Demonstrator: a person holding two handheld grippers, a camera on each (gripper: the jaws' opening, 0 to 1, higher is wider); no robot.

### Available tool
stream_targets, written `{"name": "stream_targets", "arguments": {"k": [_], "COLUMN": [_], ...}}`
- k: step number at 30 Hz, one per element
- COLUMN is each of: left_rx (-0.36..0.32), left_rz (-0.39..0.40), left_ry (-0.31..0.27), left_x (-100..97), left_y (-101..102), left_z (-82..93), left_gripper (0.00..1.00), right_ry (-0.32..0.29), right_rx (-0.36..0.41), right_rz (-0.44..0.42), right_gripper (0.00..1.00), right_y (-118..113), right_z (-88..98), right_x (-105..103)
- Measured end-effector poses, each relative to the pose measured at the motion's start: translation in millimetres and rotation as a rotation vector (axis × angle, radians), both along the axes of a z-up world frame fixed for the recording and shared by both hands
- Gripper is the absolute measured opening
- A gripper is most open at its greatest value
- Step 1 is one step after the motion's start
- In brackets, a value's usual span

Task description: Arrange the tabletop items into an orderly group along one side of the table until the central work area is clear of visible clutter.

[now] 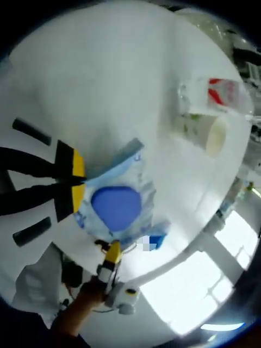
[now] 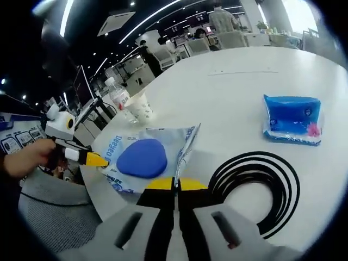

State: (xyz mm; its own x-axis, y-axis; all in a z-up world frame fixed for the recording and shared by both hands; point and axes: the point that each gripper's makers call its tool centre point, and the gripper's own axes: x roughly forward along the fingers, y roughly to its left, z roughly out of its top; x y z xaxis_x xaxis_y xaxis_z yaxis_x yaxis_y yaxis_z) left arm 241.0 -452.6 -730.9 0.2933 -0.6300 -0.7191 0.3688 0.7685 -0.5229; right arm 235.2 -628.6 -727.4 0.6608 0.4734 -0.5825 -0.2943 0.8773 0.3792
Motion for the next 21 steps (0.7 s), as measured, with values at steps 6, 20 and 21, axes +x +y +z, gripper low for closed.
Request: {"name": "stream_targets", "arguments": {"k": [6,20,21], "left_rx": [0.002,0.007,0.009], "left_rz": [-0.010,-0.029,-0.031], "left_ry": [-0.032,-0.073,-0.077], "left_x": [12.1,37.9,40.4], "left_y": [-6.9,-22.1,-23.1], "left_z": [2.4,1.6,1.3], "left_gripper": [0.00,0.00,0.00], "right_ry": [-0.005,-0.011,-0.010], "right_rx": [-0.002,-0.017,-0.019], "right_rz": [-0.011,-0.034,-0.035], "right_gripper": [0.00,0.00,0.00], "right_y": [-5.6,-20.5,-21.4], "right_z": [1.4,2.7,2.5], "right_x": [3.5,18.1,19.7]}}
